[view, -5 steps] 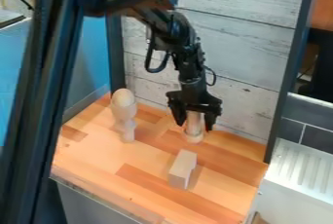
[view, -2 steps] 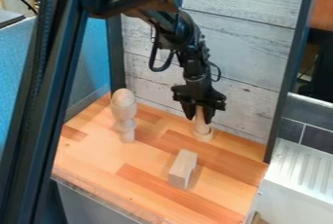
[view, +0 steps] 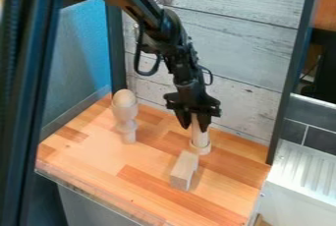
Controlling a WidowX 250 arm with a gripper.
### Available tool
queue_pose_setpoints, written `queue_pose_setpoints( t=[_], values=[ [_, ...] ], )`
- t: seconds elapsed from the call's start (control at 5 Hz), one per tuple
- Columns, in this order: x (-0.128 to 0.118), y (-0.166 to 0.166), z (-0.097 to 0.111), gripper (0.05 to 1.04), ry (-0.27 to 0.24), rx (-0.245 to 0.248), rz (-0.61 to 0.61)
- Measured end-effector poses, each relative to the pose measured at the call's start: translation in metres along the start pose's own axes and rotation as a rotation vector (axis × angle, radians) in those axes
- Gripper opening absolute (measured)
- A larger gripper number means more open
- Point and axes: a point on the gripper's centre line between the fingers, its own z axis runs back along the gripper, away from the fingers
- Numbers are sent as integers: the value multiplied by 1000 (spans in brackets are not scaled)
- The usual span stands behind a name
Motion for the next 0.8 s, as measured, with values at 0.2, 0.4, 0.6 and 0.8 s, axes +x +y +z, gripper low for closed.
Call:
queue_pose_setpoints(
  t=[0.2, 0.4, 0.6, 0.8],
  values=[
    [-5, -3, 34, 522, -61, -36, -13],
    [-15, -8, 53, 522, -86, -59, -43],
    [-32, -7, 57, 521, -55, -46, -71],
    [-46, -5, 57, 522, -30, -12, -100]
  ],
)
